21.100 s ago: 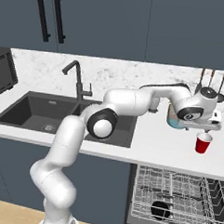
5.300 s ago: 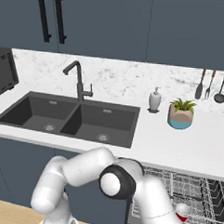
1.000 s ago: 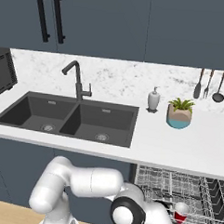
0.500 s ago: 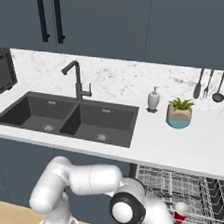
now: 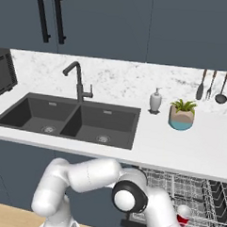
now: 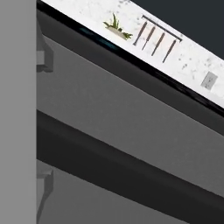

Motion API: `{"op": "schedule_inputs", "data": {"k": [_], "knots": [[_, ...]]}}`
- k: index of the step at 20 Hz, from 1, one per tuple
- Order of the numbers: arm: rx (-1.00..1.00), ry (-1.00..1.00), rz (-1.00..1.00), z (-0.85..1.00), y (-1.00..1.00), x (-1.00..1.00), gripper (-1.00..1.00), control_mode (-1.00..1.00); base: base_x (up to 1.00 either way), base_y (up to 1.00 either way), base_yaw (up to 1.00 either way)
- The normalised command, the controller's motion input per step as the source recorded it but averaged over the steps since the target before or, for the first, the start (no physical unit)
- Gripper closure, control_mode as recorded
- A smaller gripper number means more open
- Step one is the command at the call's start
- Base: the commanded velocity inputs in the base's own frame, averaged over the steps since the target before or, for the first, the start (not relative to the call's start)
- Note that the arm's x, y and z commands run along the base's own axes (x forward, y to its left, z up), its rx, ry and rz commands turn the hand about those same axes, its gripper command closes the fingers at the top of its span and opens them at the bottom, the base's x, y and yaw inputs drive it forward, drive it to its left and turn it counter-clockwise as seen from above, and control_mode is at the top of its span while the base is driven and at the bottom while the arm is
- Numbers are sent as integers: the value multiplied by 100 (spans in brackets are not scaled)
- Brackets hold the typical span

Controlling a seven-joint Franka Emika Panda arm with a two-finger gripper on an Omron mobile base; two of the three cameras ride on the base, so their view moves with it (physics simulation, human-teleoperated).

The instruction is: Pick up the cup and bowl from the counter, place them in the dishwasher, and close the dishwasher door.

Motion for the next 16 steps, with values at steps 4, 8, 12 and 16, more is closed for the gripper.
{"op": "schedule_inputs", "data": {"k": [4,8,12,16], "knots": [[10,-20,3,40,26,100,-100,-100,0,0,0],[11,-23,5,38,22,100,-100,-100,0,0,0],[9,-24,3,40,11,100,-100,-100,0,0,0],[4,-23,0,32,6,100,-100,-100,0,0,0]]}}
